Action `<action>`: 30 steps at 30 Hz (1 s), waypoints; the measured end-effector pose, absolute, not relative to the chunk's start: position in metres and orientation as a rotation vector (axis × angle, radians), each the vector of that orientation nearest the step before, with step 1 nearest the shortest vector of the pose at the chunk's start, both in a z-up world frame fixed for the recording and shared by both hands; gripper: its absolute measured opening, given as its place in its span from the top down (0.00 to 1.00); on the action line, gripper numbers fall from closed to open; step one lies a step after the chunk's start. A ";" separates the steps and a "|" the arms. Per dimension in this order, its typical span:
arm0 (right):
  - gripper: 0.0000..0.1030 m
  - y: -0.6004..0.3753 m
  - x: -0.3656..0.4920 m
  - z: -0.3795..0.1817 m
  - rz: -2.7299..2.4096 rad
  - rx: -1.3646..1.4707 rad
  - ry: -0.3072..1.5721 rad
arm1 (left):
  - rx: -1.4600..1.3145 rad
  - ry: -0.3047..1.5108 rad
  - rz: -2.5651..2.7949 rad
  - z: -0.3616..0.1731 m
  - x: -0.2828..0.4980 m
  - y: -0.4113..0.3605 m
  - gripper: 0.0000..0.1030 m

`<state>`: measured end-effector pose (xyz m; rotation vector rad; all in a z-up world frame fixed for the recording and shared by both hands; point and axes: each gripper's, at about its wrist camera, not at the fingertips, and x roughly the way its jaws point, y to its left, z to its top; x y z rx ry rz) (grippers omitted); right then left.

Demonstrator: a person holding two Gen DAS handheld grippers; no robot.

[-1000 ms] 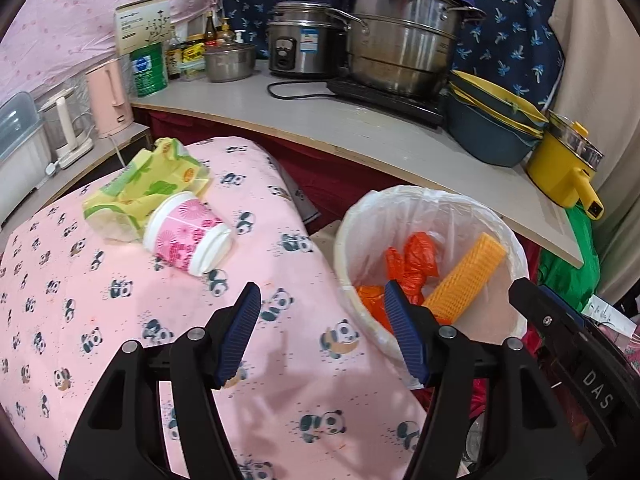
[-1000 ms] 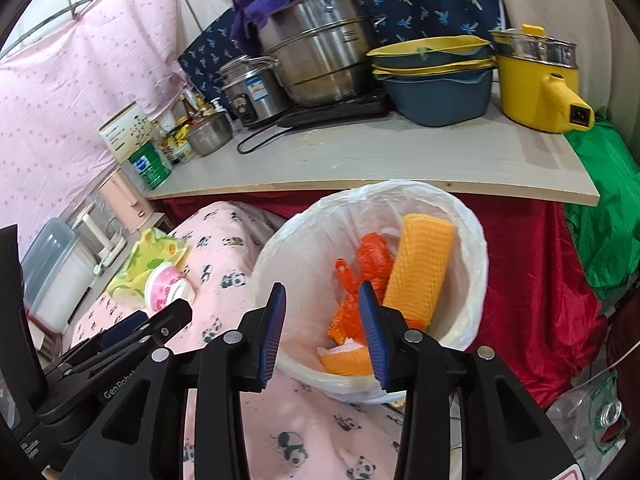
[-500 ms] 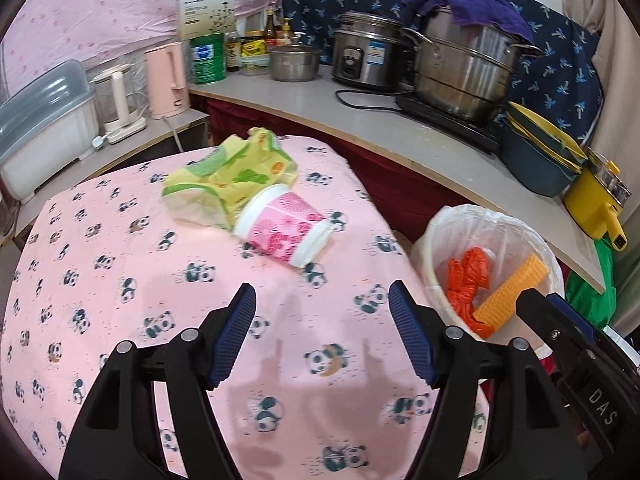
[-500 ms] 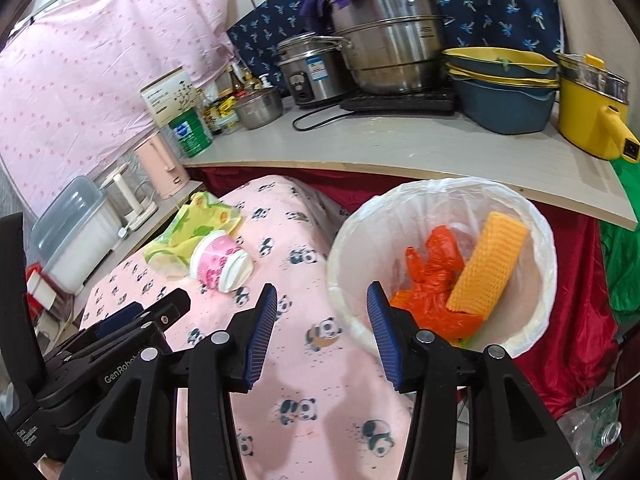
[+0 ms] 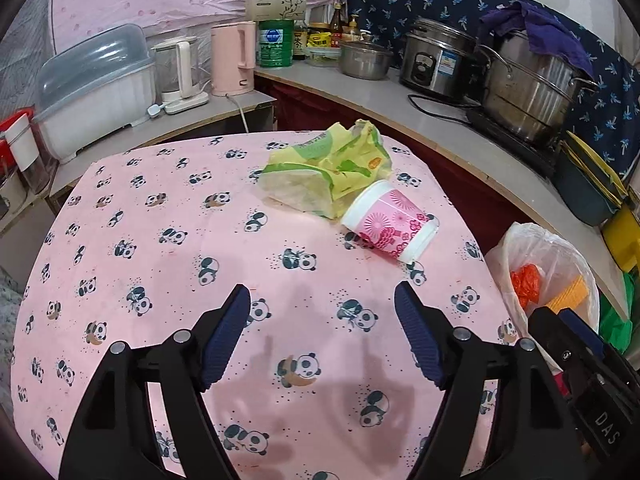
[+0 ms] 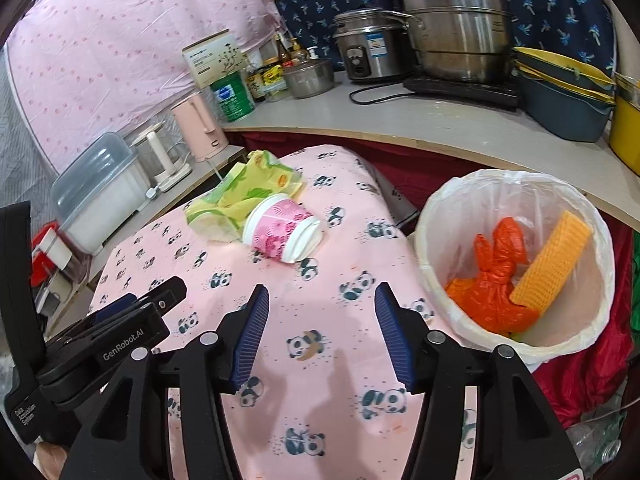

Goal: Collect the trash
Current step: 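Move both grippers back toward the snack bag and pink cup, then grasp the yellow-green snack bag with the left gripper while the right gripper grasps the pink cup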

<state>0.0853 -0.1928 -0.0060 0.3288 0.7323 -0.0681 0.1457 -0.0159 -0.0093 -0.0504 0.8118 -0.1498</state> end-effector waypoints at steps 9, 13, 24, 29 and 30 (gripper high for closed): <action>0.39 -0.170 0.117 -0.013 -0.027 0.338 0.764 | -0.080 0.821 -0.079 -0.013 0.164 0.022 0.28; 0.37 -0.165 0.137 -0.019 -0.024 0.344 0.776 | -0.083 0.813 -0.056 -0.012 0.177 0.032 0.22; 0.28 -0.166 0.203 -0.039 -0.037 0.356 0.799 | -0.079 0.812 -0.065 -0.016 0.242 0.030 0.10; 0.28 -0.174 0.231 -0.055 -0.040 0.392 0.824 | -0.081 0.824 -0.095 -0.024 0.275 0.018 0.08; 0.28 -0.176 0.235 -0.058 -0.040 0.397 0.829 | -0.082 0.827 -0.105 -0.026 0.283 0.015 0.08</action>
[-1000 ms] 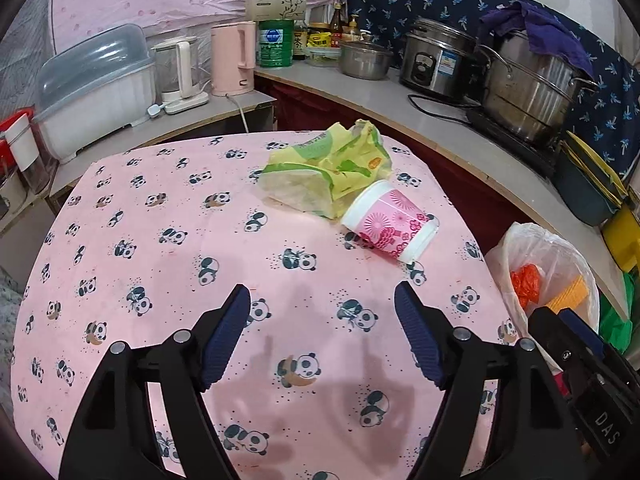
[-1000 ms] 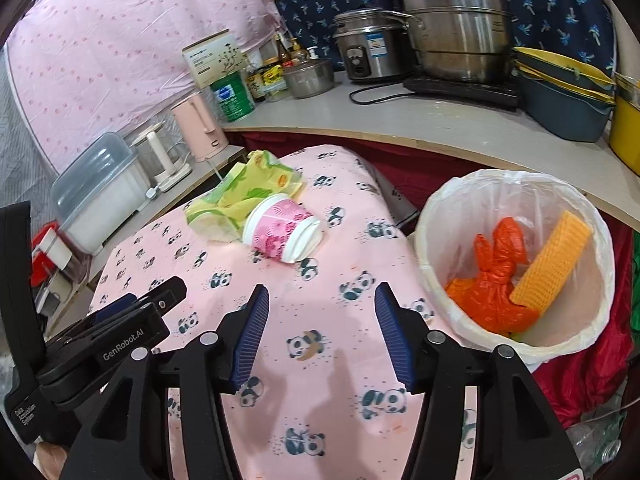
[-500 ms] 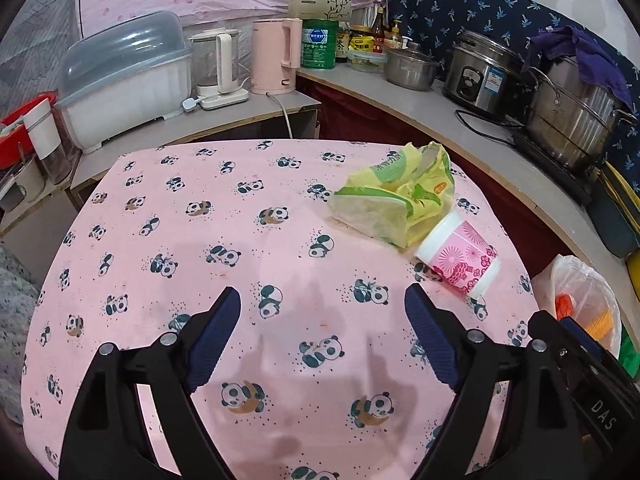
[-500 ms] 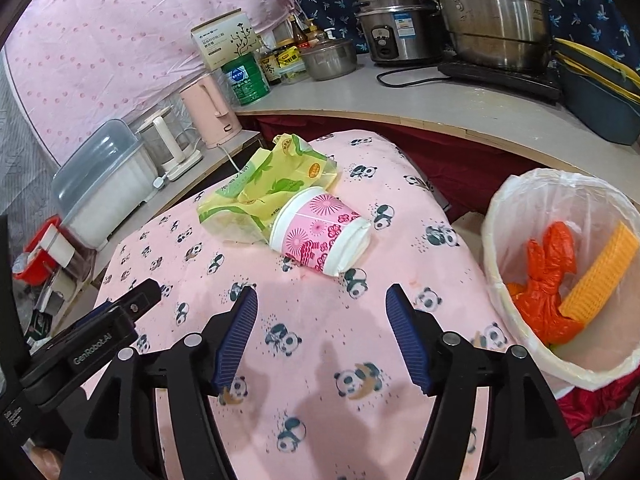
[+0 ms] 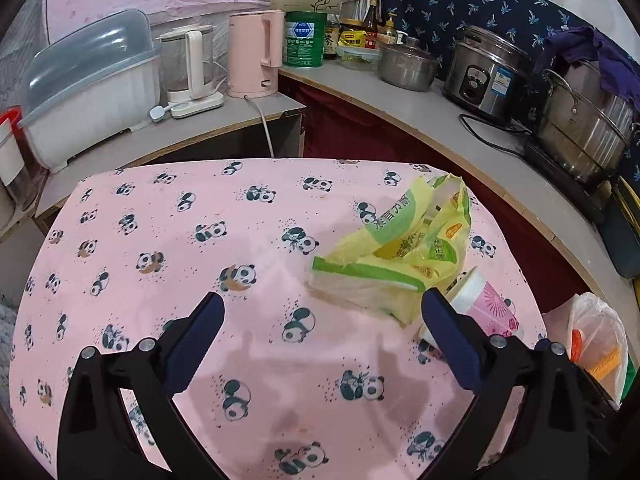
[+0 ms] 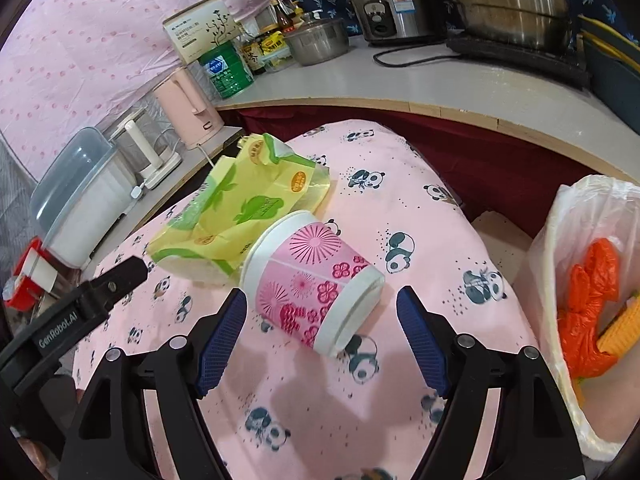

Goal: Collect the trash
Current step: 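Grasp the yellow-green snack bag with the left gripper while the right gripper grasps the pink cup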

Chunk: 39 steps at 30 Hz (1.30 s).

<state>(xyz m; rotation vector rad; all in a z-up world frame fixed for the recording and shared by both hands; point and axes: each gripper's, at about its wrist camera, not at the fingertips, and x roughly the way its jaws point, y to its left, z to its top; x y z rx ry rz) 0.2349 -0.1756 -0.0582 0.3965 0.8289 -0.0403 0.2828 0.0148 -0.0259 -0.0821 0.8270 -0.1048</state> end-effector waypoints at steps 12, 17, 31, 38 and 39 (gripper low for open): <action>0.24 -0.186 0.270 -0.081 -0.021 0.418 0.848 | -0.039 0.862 -0.181 -0.043 0.346 -0.029 0.08; 0.24 -0.186 0.272 -0.088 -0.001 0.439 0.853 | -0.025 0.923 -0.202 -0.063 0.355 -0.036 0.08; 0.53 -0.195 0.234 -0.086 0.022 0.506 0.838 | -0.023 0.927 -0.210 -0.065 0.305 -0.024 0.64; 0.60 -0.191 0.204 -0.079 0.025 0.493 0.851 | -0.018 0.931 -0.227 -0.062 0.263 -0.021 0.80; 0.61 -0.190 0.199 -0.078 0.027 0.491 0.852 | -0.015 0.933 -0.226 -0.062 0.256 -0.021 0.83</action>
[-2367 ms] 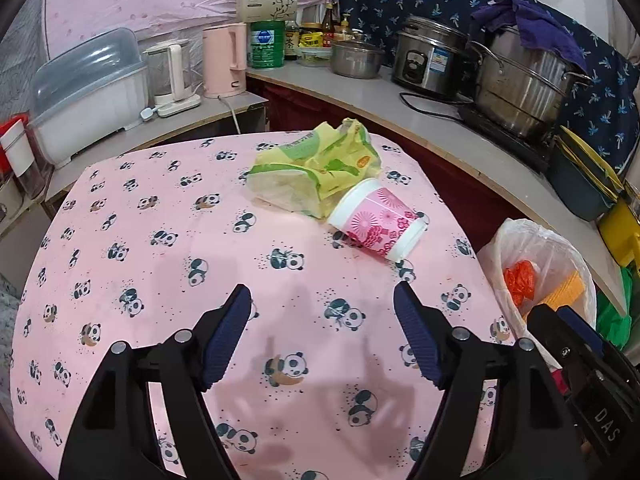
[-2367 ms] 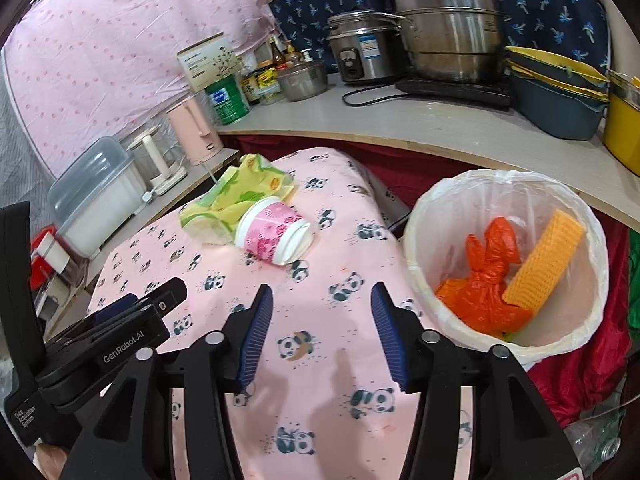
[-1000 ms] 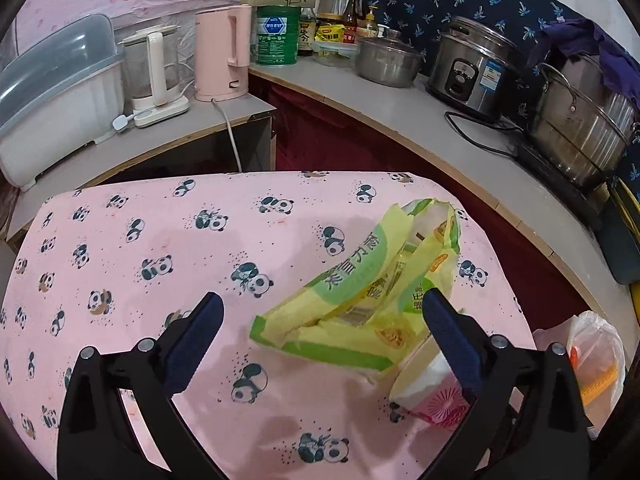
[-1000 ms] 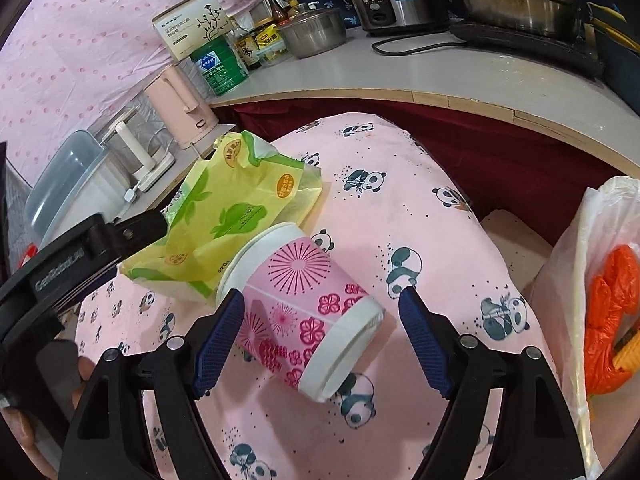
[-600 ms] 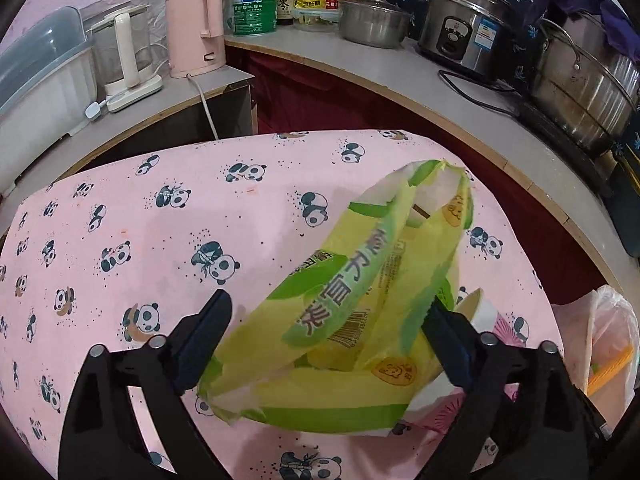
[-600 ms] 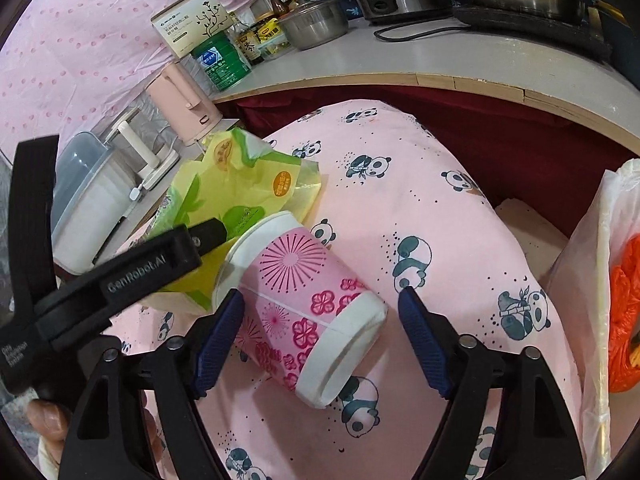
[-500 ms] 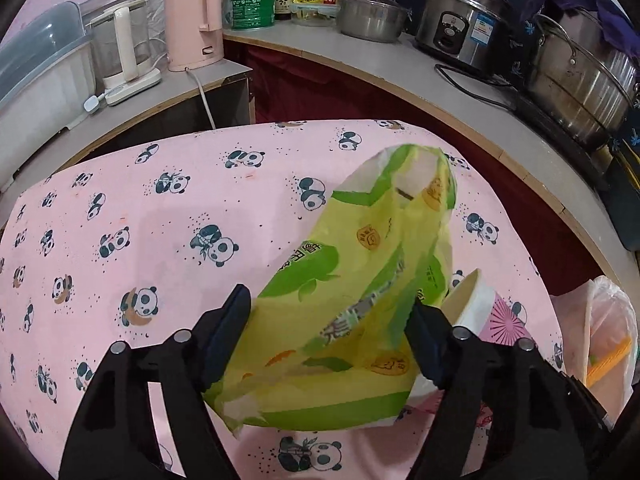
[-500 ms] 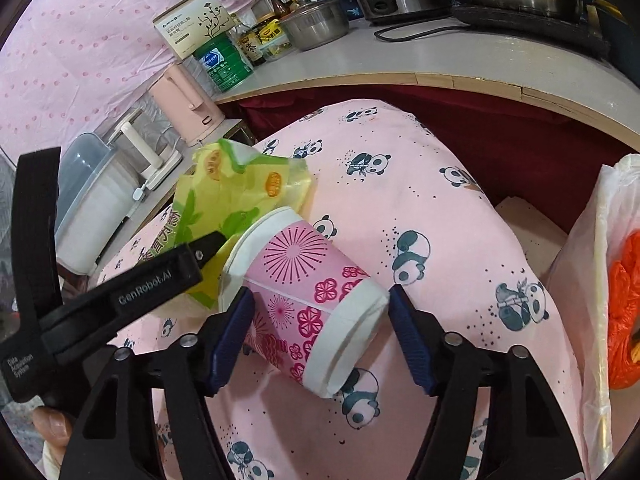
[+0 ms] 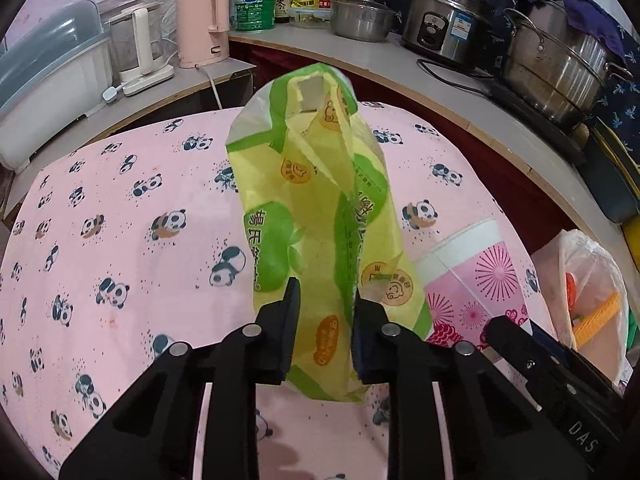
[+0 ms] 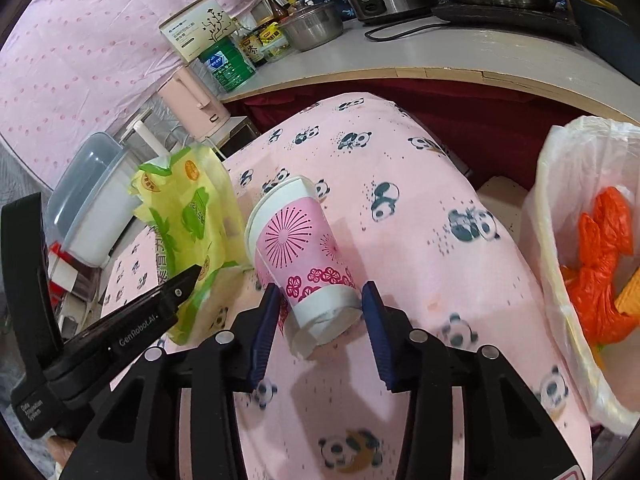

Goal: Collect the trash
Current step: 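Grasp the yellow-green snack bag with the left gripper while the right gripper grasps the pink cup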

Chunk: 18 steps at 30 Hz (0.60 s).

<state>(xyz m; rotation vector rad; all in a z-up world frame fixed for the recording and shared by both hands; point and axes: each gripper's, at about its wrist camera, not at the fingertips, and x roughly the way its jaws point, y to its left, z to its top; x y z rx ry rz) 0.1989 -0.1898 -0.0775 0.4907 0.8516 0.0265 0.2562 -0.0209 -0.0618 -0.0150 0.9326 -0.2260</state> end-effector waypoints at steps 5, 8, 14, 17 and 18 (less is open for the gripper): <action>0.63 -0.187 0.173 -0.071 0.034 0.480 0.850 | -0.042 0.966 -0.237 -0.062 0.230 -0.017 0.94; 0.64 -0.186 0.156 -0.065 0.039 0.478 0.844 | -0.049 0.976 -0.238 -0.062 0.212 -0.013 0.95; 0.64 -0.186 0.118 -0.054 0.045 0.480 0.837 | -0.079 0.984 -0.252 -0.055 0.179 -0.002 0.95; 0.64 -0.187 0.102 -0.052 0.045 0.483 0.838 | -0.107 0.988 -0.256 -0.052 0.167 0.005 0.95; 0.64 -0.188 0.098 -0.052 0.043 0.484 0.839 | -0.116 0.992 -0.257 -0.051 0.165 0.007 0.95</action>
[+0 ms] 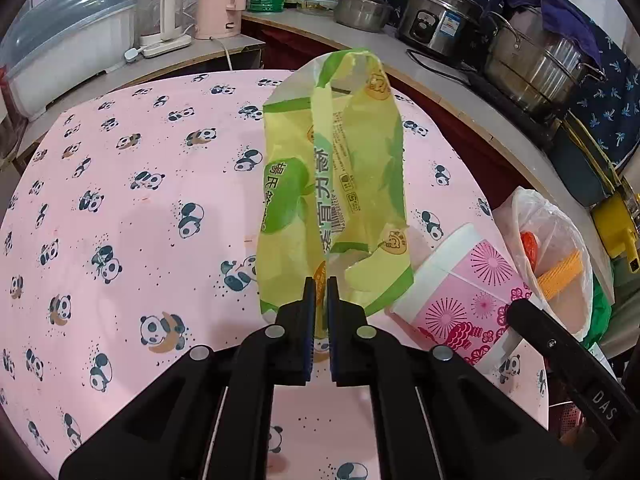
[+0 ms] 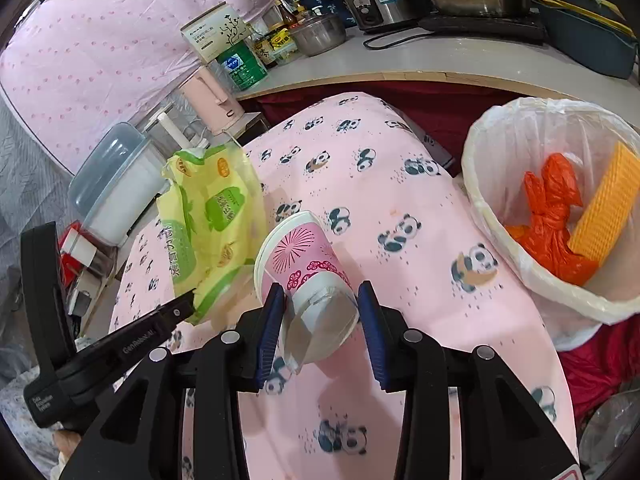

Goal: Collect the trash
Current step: 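Grasp the yellow-green snack bag with the left gripper while the right gripper grasps the pink cup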

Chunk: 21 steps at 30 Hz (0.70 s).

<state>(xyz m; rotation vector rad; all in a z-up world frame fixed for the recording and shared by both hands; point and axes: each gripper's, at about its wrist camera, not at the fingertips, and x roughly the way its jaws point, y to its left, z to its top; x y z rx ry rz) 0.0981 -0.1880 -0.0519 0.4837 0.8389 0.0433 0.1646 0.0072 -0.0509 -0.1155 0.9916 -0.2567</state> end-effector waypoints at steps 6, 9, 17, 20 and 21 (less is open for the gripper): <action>0.63 -0.193 0.094 -0.059 0.045 0.515 0.865 | -0.178 0.983 -0.235 -0.043 0.158 0.020 0.50; 0.59 -0.194 0.095 -0.063 0.043 0.521 0.882 | -0.173 0.957 -0.209 -0.039 0.160 0.021 0.40; 0.38 -0.195 0.108 -0.077 0.038 0.551 0.910 | -0.222 0.971 -0.234 -0.038 0.176 0.011 0.24; 0.38 -0.195 0.114 -0.082 0.040 0.553 0.922 | -0.239 0.955 -0.247 -0.034 0.178 0.006 0.14; 0.39 -0.194 0.115 -0.084 0.042 0.552 0.926 | -0.237 0.951 -0.244 -0.033 0.181 0.003 0.14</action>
